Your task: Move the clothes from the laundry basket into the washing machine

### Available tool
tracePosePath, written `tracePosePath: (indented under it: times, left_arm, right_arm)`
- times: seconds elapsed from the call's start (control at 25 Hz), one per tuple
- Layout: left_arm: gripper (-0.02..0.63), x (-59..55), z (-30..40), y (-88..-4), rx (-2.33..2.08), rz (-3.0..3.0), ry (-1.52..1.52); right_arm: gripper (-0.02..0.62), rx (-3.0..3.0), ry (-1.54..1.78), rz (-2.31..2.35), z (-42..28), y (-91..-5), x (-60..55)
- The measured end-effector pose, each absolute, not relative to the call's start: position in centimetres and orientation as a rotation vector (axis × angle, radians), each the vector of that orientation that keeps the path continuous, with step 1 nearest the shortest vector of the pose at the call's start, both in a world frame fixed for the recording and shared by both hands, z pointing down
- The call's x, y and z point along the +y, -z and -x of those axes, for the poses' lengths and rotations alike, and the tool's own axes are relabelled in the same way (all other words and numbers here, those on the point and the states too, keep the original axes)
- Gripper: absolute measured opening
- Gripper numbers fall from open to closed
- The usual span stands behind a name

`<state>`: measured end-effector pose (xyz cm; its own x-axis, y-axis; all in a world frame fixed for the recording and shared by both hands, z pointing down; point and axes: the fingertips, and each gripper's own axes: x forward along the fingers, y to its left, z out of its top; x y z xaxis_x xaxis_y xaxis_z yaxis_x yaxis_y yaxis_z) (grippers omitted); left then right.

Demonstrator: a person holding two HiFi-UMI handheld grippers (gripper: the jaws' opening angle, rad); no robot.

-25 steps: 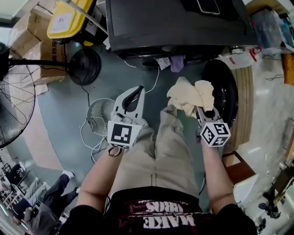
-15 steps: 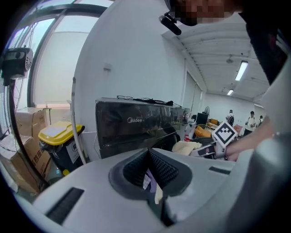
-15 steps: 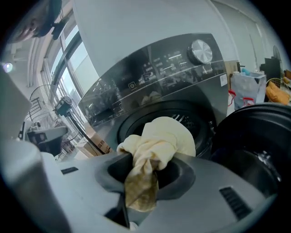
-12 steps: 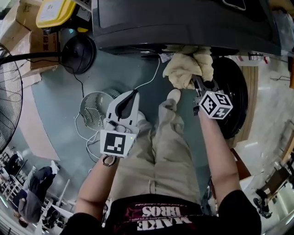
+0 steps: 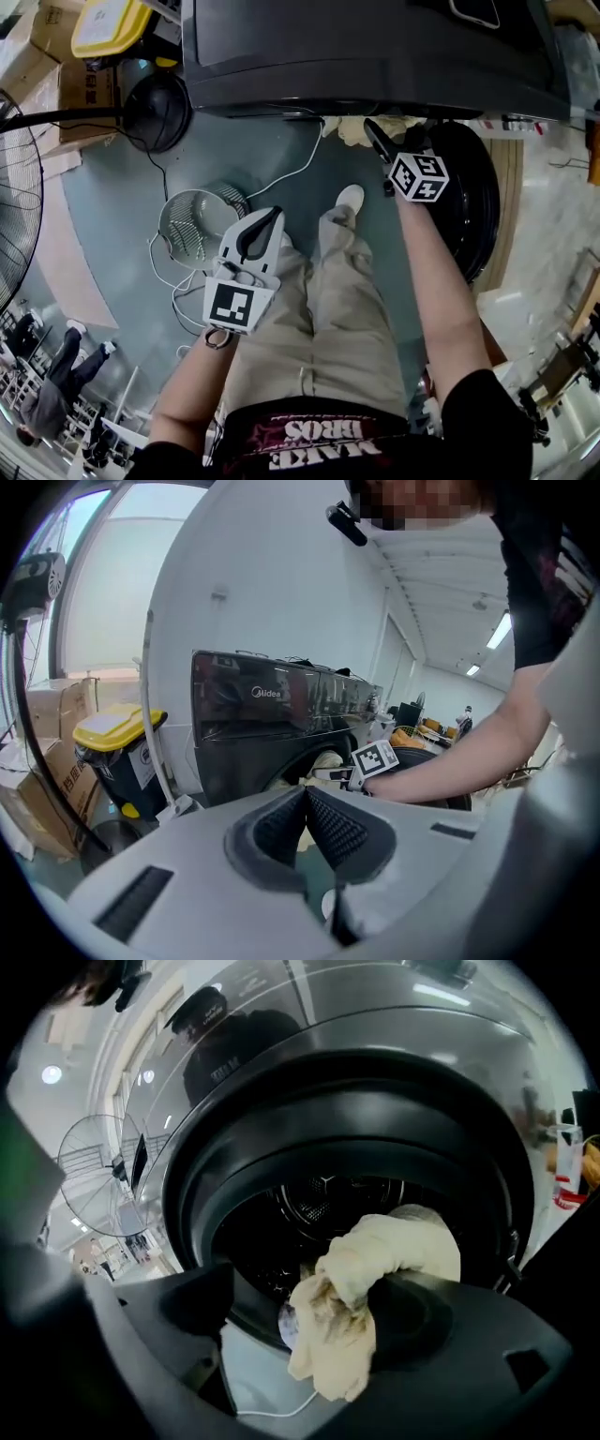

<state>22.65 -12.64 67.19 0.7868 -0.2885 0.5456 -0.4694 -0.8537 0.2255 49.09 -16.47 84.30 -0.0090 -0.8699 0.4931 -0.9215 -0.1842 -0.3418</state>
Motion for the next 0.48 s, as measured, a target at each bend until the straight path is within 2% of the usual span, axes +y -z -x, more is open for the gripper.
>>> tracePosePath:
  times: [0.12,0.36,0.48]
  left_arm:
    - [0.005,-11.7,-22.1,-67.3,-0.546,-2.609,-0.732]
    - [0.005,-10.6,-20.0,-68.8,-0.514,-2.558,-0.807]
    - [0.005,-10.2,-19.6,-69.6,-0.500,-2.533,-0.822]
  right_arm:
    - [0.437,-1.942,-0.950,-2.103,-49.3,-84.9,-17.7]
    - [0.437,-1.894,-0.907,-1.976,-49.6,-87.2,-19.7]
    - [0.392,-1.851,-0.731,-2.008,-49.9,-85.2,-19.4]
